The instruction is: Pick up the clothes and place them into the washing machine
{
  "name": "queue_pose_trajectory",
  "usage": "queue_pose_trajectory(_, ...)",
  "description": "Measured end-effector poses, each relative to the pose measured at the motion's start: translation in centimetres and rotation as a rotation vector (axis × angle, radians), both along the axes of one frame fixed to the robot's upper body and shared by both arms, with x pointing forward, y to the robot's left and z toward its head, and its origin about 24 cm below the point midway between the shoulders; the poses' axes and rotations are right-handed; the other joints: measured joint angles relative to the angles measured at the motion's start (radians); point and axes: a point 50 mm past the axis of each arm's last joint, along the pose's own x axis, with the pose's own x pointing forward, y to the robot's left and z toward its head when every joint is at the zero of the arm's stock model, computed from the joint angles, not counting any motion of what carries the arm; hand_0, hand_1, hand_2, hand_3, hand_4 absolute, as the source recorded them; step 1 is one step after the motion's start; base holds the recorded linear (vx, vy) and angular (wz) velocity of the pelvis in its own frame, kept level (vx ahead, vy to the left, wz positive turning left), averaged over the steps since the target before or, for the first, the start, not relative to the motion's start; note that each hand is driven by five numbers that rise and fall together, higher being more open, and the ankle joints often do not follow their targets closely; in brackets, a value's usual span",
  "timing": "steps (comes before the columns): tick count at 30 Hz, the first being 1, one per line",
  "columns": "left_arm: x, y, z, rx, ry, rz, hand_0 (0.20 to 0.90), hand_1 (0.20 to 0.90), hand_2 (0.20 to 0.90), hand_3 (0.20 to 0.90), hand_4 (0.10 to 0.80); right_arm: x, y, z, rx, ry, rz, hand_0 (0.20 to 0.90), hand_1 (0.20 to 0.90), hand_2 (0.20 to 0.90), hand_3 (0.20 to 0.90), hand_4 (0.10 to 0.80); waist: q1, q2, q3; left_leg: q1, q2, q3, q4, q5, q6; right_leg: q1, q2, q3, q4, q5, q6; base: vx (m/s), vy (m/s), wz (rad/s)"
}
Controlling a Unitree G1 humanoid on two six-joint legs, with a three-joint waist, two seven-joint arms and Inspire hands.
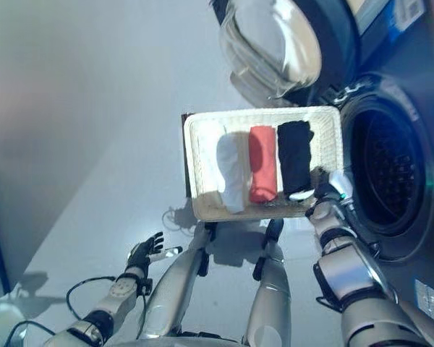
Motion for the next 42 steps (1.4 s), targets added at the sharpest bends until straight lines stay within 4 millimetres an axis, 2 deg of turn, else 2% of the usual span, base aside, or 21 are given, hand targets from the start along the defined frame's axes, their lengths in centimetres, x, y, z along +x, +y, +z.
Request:
queue_pose_trajectory(3,0.2,-0.2,0.2,-0.005,-0.011,-0.004,0.900,0.900,0.900,0.900,0.800,0.7,-0.5,1.8,-0.026,-0.047,-0.017,0.900,0.900,0.900,0.900,0.800,0.007,0.001,0.001,-0.027,-0.002,-0.001,0.010,0.000,0.000,-0.024,-0.003,0.000,0.003,0.000,0.000,-0.004,0.021,0.02)
queue_pose_trajectory(7,0.4,-0.3,0.4,-0.003,-0.027,0.005,0.900,0.900,0.900,0.900,0.800,0.8,-1.2,2.9,-0.048,-0.067,-0.042,0.900,0.900,0.900,0.900,0.800,0.022,0.010,0.006,-0.048,-0.003,-0.003,0.012,0.000,0.000,-0.046,-0.004,0.000,0.011,0.000,0.000,0.002,0.032,0.03)
queue_pose_trajectory(16,0.4,-0.7,0.4,0.003,-0.036,0.004,0.900,0.900,0.900,0.900,0.800,1.0,-1.1,3.3,-0.068,-0.088,-0.045,0.900,0.900,0.900,0.900,0.800,0.027,0.015,0.008,-0.093,-0.016,-0.014,0.028,0.005,0.004,-0.081,-0.017,-0.005,0.029,-0.003,0.000,0.011,-0.006,0.05)
queue_pose_trajectory(25,0.4,-0.7,0.4,0.008,-0.038,0.006,0.900,0.900,0.900,0.900,0.800,0.8,-1.2,3.1,-0.086,-0.077,-0.058,0.900,0.900,0.900,0.900,0.800,0.056,0.032,0.015,-0.116,-0.020,-0.056,0.029,0.024,-0.005,-0.089,-0.023,-0.051,0.051,-0.017,-0.009,0.048,-0.010,0.14)
queue_pose_trajectory(27,0.4,-0.9,0.4,0.011,-0.037,-0.007,0.900,0.900,0.900,0.900,0.800,0.7,-1.4,3.0,-0.102,-0.061,-0.061,0.900,0.900,0.900,0.900,0.800,0.062,0.034,0.016,-0.117,-0.029,-0.067,0.029,0.019,-0.013,-0.104,-0.038,-0.055,0.099,-0.052,-0.011,0.000,0.015,0.24)
queue_pose_trajectory(34,0.7,-1.3,0.7,0.005,-0.059,-0.021,0.900,0.900,0.900,0.900,0.800,0.0,-2.6,3.3,-0.143,-0.059,-0.116,0.900,0.900,0.900,0.900,0.800,0.077,0.038,0.015,-0.145,-0.053,-0.084,0.033,0.032,-0.008,-0.158,-0.073,-0.061,0.183,-0.092,-0.008,-0.008,0.037,0.15)
queue_pose_trajectory(35,0.8,-1.4,0.9,0.000,-0.068,-0.024,0.900,0.900,0.900,0.900,0.800,-0.1,-3.0,3.5,-0.153,-0.067,-0.131,0.200,0.200,0.200,0.200,0.300,0.080,0.039,0.015,-0.154,-0.057,-0.085,0.038,0.031,-0.008,-0.169,-0.078,-0.061,0.195,-0.096,-0.008,-0.002,0.060,0.18)
queue_pose_trajectory(38,0.9,-1.8,1.1,-0.010,-0.083,-0.037,0.900,0.900,0.900,0.900,0.800,-0.7,-4.4,4.3,-0.187,-0.076,-0.171,0.200,0.200,0.200,0.200,0.300,0.082,0.058,0.015,-0.166,-0.076,-0.101,0.051,0.031,-0.009,-0.186,-0.100,-0.060,0.235,-0.116,-0.007,0.007,0.073,0.20)
queue_pose_trajectory(42,0.8,-2.0,1.1,-0.007,-0.080,-0.047,0.900,0.900,0.900,0.900,0.800,-1.4,-5.9,5.3,-0.225,-0.092,-0.214,0.200,0.200,0.200,0.200,0.300,0.096,0.086,0.015,-0.168,-0.085,-0.099,0.064,0.030,-0.009,-0.189,-0.110,-0.055,0.247,-0.117,-0.007,0.008,0.023,0.03)
